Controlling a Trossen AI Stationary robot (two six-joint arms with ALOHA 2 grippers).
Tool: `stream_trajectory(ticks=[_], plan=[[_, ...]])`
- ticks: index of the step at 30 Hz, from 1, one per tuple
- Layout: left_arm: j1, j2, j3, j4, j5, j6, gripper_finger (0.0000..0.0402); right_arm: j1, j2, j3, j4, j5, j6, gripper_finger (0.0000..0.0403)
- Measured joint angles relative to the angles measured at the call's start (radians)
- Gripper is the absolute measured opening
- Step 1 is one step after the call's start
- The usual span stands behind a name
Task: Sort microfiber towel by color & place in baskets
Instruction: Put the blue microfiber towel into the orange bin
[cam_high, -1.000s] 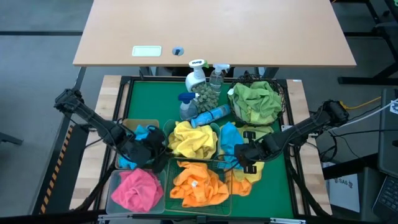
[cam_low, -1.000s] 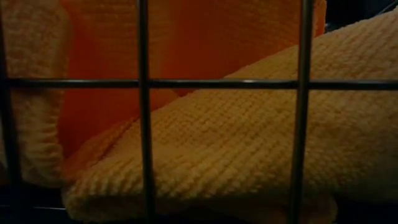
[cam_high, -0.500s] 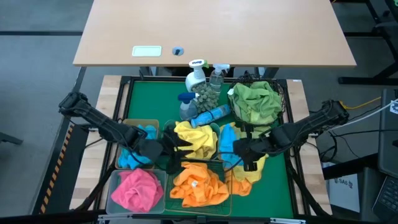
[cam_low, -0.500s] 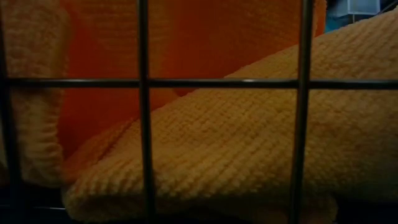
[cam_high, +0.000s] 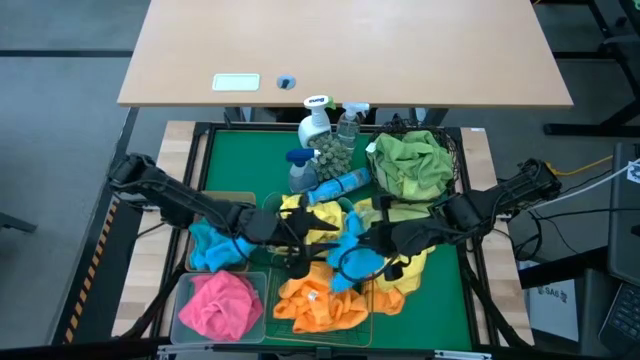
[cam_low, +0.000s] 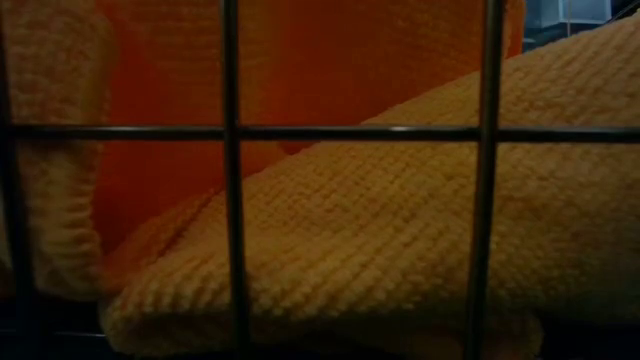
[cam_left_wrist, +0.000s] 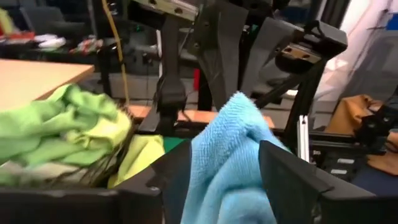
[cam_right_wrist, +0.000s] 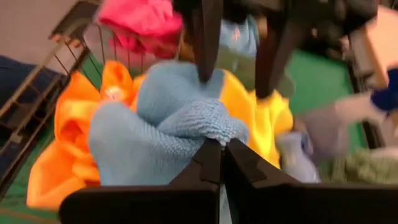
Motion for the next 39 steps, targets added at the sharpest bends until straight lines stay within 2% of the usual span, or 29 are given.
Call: stream_trajectory(ticks=[9,17,21,26,28,30,35,39], plan=[[0.041,0.075,0.0,0.137,0.129,0.029,0.0197,0.0,0.002,0.0,0.201,0.015,-0.14,0.0004],[0.048,0.093,-0.001,0.19,0.13,0.03,0.019,0.0,0.002,0.0,0.271,0.02,-0.206,0.0005],[0.048,0.093,0.0,0.193,0.122,0.031,0.0152,0.0,0.002,0.0,0.268,0.02,-0.205,0.0005],[0.048,0.086,0.0,0.186,0.122,0.031,0.0066,0.0,0.002,0.0,0.268,0.02,-0.204,0.0009],[0.048,0.078,-0.001,0.186,0.122,0.031,0.0027,0.0,0.002,0.0,0.269,0.02,-0.201,0.0024],[0.047,0.062,-0.001,0.173,0.123,0.03,0.001,0.0,0.002,0.0,0.269,0.02,-0.179,0.0052],[0.031,-0.015,-0.001,0.043,0.102,0.006,0.0009,0.001,0.002,0.044,0.22,0.084,-0.168,0.0134],[0.006,-0.115,-0.001,-0.101,0.061,-0.043,0.0005,0.001,0.002,0.135,0.104,0.091,-0.159,0.018]])
